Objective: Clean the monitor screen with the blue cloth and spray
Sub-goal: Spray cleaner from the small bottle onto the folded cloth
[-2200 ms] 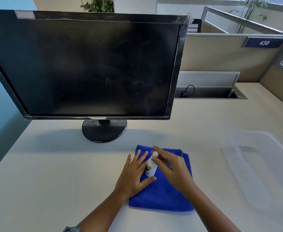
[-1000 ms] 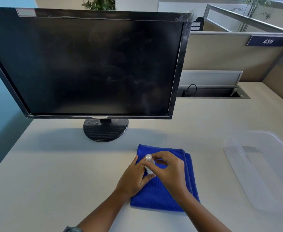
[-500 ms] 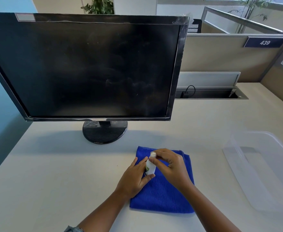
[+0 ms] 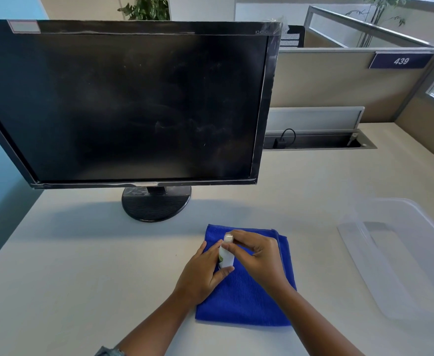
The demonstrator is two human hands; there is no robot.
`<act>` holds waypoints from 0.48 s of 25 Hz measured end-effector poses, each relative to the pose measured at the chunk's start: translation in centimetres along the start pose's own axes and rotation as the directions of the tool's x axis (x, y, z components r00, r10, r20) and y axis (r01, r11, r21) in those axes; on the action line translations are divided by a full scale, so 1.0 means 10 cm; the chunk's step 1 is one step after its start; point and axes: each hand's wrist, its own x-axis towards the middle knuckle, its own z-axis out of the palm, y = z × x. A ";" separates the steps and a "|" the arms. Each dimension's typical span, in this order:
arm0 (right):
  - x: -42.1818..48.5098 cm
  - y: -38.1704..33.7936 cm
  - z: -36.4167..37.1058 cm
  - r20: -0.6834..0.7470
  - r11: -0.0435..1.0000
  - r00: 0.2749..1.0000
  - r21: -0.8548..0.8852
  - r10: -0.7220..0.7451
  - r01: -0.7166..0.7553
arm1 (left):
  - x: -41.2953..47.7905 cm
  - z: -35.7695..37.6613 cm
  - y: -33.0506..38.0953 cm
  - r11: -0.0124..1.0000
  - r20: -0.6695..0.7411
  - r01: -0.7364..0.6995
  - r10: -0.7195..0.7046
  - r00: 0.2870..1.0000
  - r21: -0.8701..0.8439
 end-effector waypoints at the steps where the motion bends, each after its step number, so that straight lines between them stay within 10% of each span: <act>1: -0.01 0.00 0.01 -0.020 1.000 1.000 0.008 0.009 -0.009 | 0.00 0.00 0.00 1.000 0.000 0.003 -0.003 1.000 0.000; 12: -0.04 0.05 -0.04 0.056 0.993 0.997 0.114 -0.046 0.040 | 0.01 0.02 -0.02 1.000 0.033 0.024 -0.024 0.999 0.008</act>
